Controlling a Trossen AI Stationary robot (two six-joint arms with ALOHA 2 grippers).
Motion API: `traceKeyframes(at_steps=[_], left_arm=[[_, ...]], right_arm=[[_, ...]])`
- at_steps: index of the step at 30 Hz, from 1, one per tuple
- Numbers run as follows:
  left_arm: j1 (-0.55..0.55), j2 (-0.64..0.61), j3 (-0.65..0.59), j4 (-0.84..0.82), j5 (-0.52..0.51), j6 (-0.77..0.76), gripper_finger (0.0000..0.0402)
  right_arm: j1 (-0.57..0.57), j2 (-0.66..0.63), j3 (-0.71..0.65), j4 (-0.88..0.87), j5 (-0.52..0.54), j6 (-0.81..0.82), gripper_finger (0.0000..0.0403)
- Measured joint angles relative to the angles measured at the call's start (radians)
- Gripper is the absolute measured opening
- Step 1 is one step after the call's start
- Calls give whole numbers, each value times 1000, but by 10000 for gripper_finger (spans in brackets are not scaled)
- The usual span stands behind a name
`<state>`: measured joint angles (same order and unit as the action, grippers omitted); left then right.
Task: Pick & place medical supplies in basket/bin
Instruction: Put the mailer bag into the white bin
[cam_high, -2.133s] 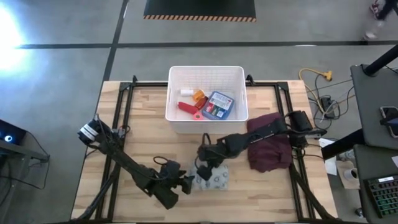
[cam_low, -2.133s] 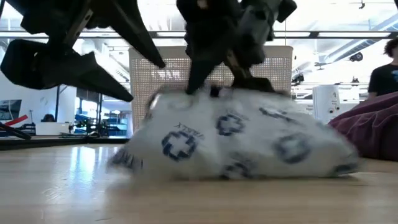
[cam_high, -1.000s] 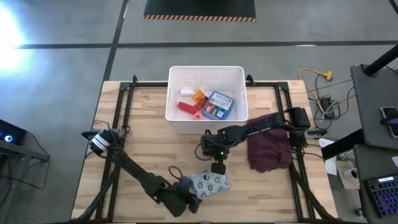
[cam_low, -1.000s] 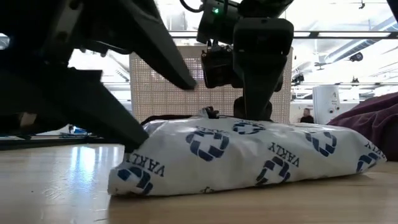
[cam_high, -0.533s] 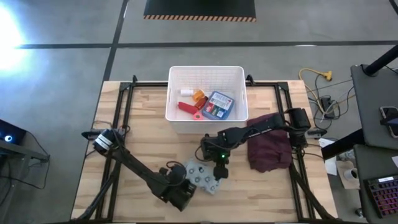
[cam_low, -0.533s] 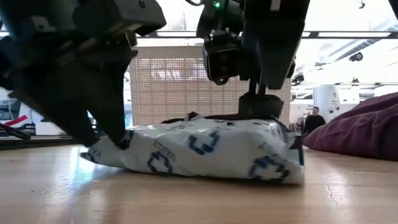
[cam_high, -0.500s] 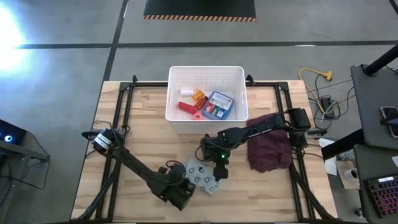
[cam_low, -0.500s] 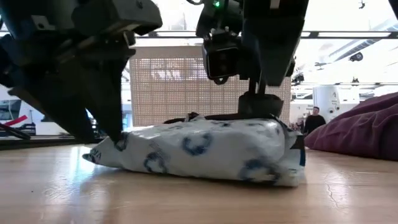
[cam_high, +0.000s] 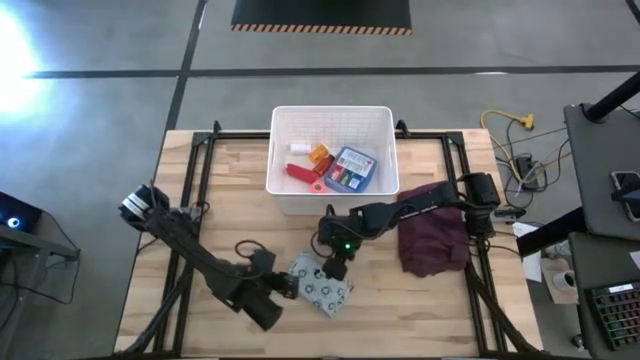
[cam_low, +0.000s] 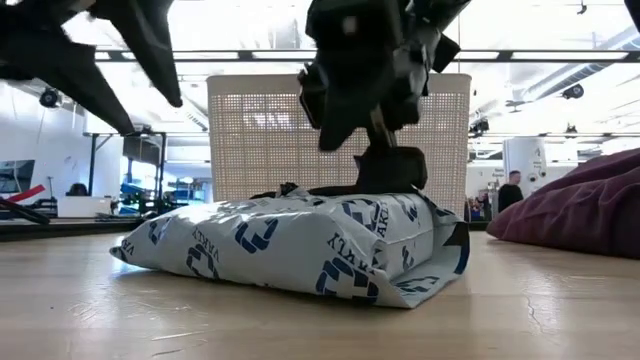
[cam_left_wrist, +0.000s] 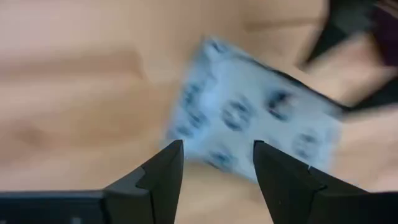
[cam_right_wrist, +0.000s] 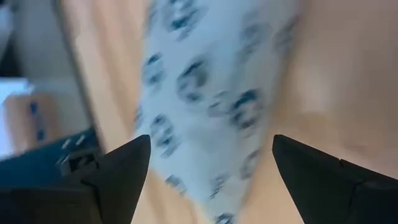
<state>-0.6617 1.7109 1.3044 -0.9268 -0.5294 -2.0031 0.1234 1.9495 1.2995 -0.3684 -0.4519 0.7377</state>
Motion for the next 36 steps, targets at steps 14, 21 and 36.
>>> traceKeyframes(at_steps=[14, 21, 36], left_arm=[[-31, 37, -249, 587, 54, -188, 177], [-5, 88, -293, 716, 72, -195, 177], [58, 159, -298, 780, 127, -118, 177]], right_arm=[[-22, 67, -15, 32, -22, -31, 328], [-22, 107, -14, 127, -149, -85, 328], [-11, 103, 19, 166, -266, -98, 328]])
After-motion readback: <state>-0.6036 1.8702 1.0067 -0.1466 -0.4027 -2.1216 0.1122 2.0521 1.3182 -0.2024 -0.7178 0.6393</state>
